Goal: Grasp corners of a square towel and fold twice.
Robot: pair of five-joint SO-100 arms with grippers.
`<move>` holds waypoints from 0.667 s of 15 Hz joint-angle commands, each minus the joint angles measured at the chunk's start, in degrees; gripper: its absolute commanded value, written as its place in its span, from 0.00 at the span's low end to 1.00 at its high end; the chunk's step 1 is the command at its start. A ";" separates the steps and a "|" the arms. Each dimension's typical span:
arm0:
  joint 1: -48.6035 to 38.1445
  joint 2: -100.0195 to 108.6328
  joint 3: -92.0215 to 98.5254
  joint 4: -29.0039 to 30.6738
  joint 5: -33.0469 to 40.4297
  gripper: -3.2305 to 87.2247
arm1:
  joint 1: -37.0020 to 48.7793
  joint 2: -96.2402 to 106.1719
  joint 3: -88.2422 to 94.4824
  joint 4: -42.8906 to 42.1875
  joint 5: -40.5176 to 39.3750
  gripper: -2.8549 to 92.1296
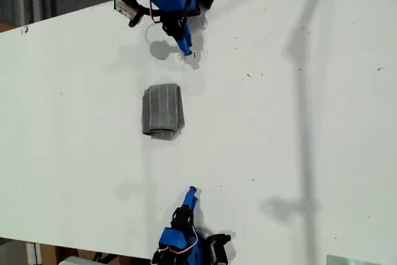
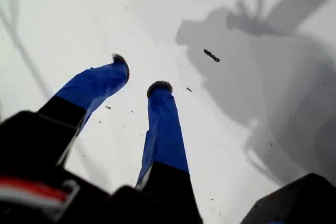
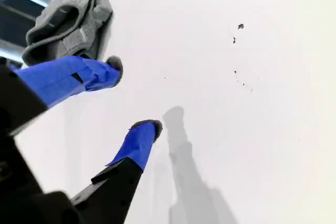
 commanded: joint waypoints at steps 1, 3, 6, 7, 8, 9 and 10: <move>0.53 0.35 0.18 -0.62 14.41 0.24 | -6.94 -0.26 -0.26 -1.76 3.60 0.17; 0.44 0.35 0.18 -0.44 13.45 0.23 | -7.29 -0.26 -0.97 -0.62 3.43 0.17; 0.44 0.35 0.18 -0.44 13.45 0.23 | -3.52 -0.26 -2.46 1.93 -2.64 0.17; 0.44 0.35 0.18 -0.44 13.45 0.23 | -3.08 -0.26 -2.46 1.93 -2.64 0.17; 0.44 0.35 0.18 -0.44 13.45 0.23 | -2.81 -0.26 -2.46 1.93 -2.64 0.17; 0.44 0.35 0.18 -0.44 13.45 0.23 | -2.81 -0.26 -2.46 1.93 -2.64 0.17; 0.44 0.35 0.18 -0.44 13.45 0.23 | -2.81 -0.26 -2.46 1.93 -2.64 0.17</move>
